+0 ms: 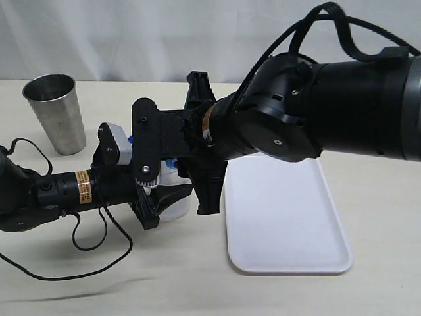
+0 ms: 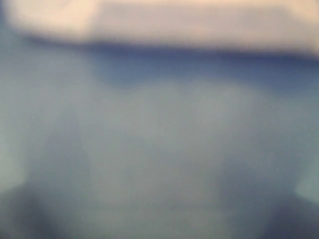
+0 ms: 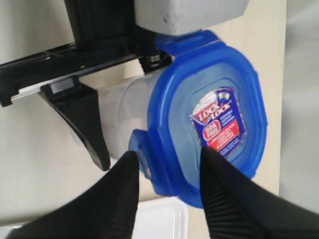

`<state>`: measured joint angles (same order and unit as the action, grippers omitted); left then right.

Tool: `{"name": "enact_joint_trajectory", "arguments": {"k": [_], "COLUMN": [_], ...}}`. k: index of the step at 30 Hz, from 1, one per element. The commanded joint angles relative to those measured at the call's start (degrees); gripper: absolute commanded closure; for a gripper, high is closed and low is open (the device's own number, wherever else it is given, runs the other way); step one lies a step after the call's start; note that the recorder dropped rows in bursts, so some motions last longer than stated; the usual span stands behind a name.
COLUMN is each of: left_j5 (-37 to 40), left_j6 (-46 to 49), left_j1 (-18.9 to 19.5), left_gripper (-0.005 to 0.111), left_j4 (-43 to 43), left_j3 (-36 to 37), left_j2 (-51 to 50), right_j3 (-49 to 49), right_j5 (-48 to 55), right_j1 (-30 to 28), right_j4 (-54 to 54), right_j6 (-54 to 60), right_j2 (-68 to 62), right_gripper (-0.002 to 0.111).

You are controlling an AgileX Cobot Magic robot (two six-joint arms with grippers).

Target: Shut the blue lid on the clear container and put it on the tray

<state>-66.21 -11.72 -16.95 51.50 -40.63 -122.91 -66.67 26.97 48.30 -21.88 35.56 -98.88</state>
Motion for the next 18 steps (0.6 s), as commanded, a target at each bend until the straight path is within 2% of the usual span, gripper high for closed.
{"name": "enact_joint_trajectory", "arguments": {"k": [1,5,11,18], "left_j5": [-3.05,-3.04,-3.37,-3.50], "left_j6": [1.39,1.39,2.21,2.53], "left_j1": [-1.10,-1.10,-1.10,-1.10], "left_gripper": [0.107,0.107,0.107,0.107], "left_j4": [5.28,5.45,5.22,5.23], "left_j3": [-0.19,-0.19,-0.19,-0.19], "left_j2": [-0.08,-0.08,-0.08,-0.08], "right_j3": [2.39,2.39,2.27,-2.22], "right_j5": [3.11,3.23,6.21,7.82], "right_j1": [1.32,3.19,3.36,0.62], "right_j4": [2.14,-3.29,-1.63,17.44], "right_j6": [-3.07,-6.71,-6.49,-5.16], "right_j2": [-5.37,-6.41,-4.00,1.15], "right_gripper": [0.077,0.080,0.079,0.079]}}
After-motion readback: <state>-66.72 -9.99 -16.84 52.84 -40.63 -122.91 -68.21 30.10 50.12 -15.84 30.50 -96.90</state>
